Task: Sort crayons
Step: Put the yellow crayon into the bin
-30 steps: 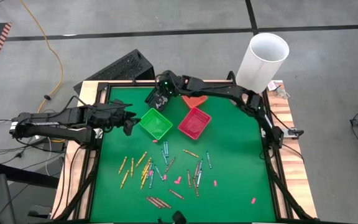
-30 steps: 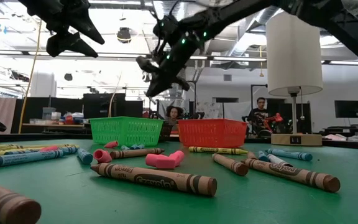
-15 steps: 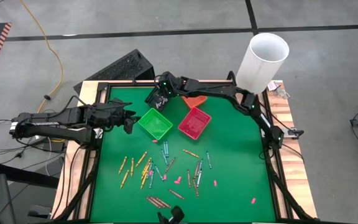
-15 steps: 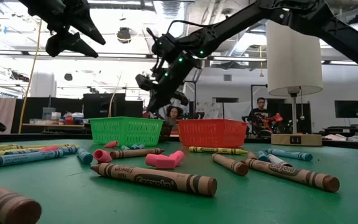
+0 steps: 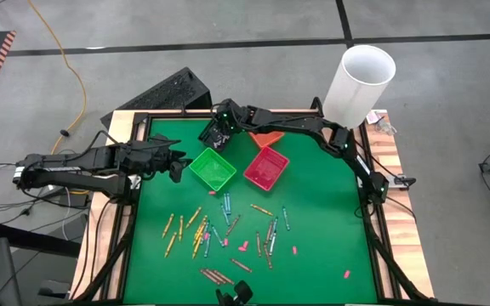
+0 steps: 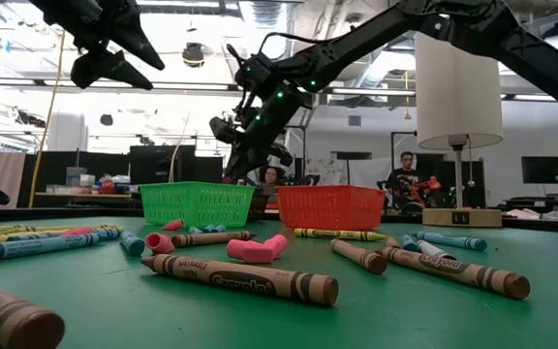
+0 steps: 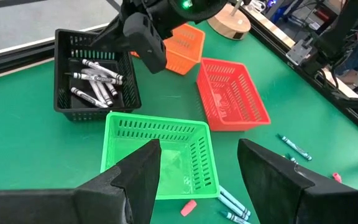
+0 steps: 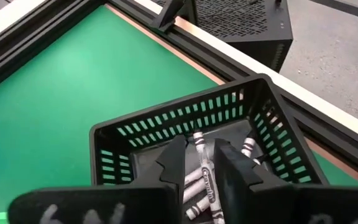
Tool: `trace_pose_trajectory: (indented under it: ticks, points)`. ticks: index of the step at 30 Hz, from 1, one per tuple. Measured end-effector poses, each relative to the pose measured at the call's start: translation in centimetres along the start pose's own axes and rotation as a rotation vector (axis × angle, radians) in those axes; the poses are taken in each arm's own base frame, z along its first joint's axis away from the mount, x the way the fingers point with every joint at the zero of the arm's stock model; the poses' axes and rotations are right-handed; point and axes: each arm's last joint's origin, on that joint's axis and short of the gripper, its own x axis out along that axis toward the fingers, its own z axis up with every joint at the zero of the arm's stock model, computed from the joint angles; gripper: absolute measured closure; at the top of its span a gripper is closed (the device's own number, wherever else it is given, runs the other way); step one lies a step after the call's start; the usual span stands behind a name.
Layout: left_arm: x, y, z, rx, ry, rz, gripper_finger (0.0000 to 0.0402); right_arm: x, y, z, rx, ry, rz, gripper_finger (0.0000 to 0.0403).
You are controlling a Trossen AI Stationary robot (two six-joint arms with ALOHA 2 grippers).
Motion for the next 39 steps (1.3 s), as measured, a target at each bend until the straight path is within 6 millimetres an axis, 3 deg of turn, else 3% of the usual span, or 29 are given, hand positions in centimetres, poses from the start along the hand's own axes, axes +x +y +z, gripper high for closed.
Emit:
trace_pose_trajectory:
  ticks: [6,10,13,21,25,29,34,39]
  points:
    - [0.0,0.0,0.0,0.001,0.004,-0.005,0.0198,-1.2,0.2,0.6,-0.018,0.012,0.028,0.0316]
    - [0.0,-0.1,-0.1,0.031,0.021,-0.027,0.0198,-4.7,0.6,2.2,-0.095,0.023,0.074,0.0316]
    - [0.0,-0.1,-0.2,0.048,0.036,-0.036,0.0198,-8.9,1.1,3.4,-0.165,0.05,0.094,0.0316]
    - [0.1,0.2,-1.3,0.135,0.203,-0.088,0.0198,-23.5,2.9,5.1,-0.261,-0.002,0.142,0.0316]
    - [0.7,0.1,-2.1,0.128,0.334,-0.111,0.0198,-29.8,3.5,4.8,-0.239,-0.075,0.147,0.0316]
    - [1.9,-0.8,-3.2,0.12,0.473,-0.187,0.0198,-34.8,3.7,4.0,-0.255,-0.148,0.117,0.0316]
    - [3.6,-2.5,-5.7,0.121,0.655,-0.187,0.0198,-38.5,3.6,2.9,-0.275,-0.202,0.058,0.0316]
    - [4.5,-3.9,-8.2,0.122,0.775,-0.143,0.0198,-39.1,3.4,1.6,-0.35,-0.116,0.018,0.0316]
